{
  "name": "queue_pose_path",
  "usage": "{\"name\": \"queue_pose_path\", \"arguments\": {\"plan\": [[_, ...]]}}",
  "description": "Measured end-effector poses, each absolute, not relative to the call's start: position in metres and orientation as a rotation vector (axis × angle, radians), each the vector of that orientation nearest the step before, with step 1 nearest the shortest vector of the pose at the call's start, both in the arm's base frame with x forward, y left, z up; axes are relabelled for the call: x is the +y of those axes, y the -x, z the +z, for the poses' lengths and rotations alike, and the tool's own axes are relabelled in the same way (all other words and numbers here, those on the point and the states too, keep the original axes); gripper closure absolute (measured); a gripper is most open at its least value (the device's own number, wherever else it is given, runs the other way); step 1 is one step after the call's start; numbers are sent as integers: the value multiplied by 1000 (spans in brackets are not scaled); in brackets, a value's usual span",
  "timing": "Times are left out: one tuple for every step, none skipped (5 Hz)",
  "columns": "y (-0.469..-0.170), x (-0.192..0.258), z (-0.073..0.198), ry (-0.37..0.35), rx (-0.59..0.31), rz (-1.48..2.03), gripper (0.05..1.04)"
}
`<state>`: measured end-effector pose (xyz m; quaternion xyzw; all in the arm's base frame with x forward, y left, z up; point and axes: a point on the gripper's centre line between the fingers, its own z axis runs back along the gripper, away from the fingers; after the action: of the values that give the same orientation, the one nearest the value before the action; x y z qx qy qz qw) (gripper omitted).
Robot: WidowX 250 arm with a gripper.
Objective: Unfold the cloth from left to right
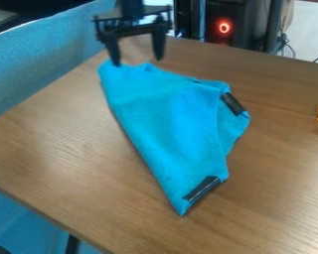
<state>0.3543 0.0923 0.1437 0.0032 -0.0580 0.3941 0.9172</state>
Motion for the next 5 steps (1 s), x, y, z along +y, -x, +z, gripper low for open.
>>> {"name": "queue_pose_path", "arguments": {"plan": [[-372,77,140,-22,-143,822,83],[-398,67,130,-26,-152,817,83],[-417,64,120,-61,-157,800,83],[-425,58,112,-82,-144,767,83],[-424,55,104,-90,-140,743,95]]}}
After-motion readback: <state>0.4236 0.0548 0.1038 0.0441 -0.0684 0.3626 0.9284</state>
